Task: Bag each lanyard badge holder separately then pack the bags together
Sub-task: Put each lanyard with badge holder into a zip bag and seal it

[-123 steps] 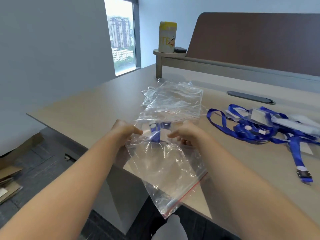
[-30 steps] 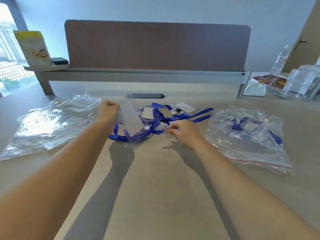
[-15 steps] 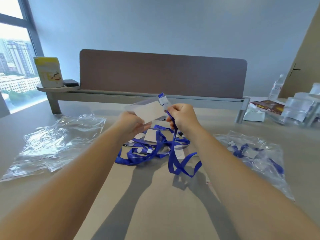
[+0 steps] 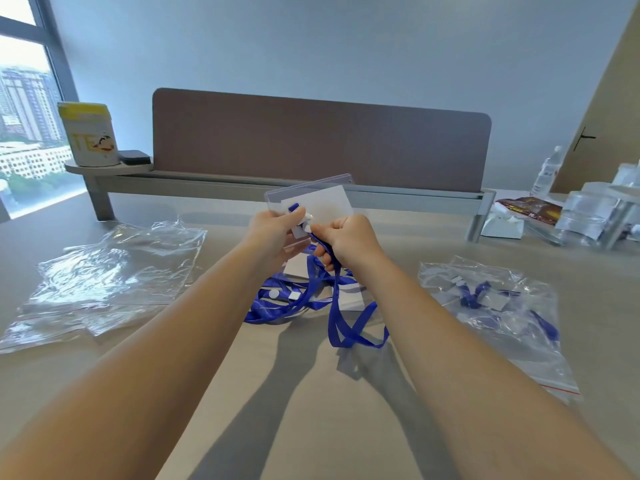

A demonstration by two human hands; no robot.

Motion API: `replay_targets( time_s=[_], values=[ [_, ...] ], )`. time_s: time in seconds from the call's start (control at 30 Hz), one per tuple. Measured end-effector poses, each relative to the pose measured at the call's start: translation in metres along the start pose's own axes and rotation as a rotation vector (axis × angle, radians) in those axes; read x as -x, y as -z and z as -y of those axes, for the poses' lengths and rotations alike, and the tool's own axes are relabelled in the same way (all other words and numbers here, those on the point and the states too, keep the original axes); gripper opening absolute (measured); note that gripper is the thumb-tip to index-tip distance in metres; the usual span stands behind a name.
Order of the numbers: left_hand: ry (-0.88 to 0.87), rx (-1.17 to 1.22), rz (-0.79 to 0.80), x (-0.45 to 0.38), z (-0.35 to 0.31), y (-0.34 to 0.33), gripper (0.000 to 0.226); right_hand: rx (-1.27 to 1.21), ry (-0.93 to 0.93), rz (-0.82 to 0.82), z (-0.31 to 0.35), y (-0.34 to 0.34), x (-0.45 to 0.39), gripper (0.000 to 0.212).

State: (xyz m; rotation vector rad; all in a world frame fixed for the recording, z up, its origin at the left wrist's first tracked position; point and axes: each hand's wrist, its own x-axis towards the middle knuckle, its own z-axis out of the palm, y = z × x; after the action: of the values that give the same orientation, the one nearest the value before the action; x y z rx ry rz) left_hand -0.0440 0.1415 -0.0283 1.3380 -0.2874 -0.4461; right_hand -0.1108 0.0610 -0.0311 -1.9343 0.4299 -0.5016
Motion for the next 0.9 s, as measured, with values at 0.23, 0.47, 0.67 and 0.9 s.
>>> replay_targets(
  time_s=[0.23, 0.47, 0.67, 0.9],
  values=[
    [-0.049, 0.182, -0.1, -0.005, -0.005, 0.008, 0.019, -0.094, -0.007, 0.138, -0.007, 0.003, 0.006, 0.023],
    [0.013, 0.24, 0.113, -0.004, -0.012, 0.034, 0.017, -0.18, -0.117, 0.346, -0.028, 0.015, 0.007, 0.026],
    [0.084, -0.115, 0.438, -0.003, -0.011, 0.066, 0.014, -0.144, -0.124, 0.312, -0.043, 0.018, -0.001, 0.029],
    [0.247, -0.754, 0.566, -0.008, -0.014, 0.075, 0.017, 0.024, -0.135, 0.182, -0.04, 0.014, -0.01, 0.019]
  ],
)
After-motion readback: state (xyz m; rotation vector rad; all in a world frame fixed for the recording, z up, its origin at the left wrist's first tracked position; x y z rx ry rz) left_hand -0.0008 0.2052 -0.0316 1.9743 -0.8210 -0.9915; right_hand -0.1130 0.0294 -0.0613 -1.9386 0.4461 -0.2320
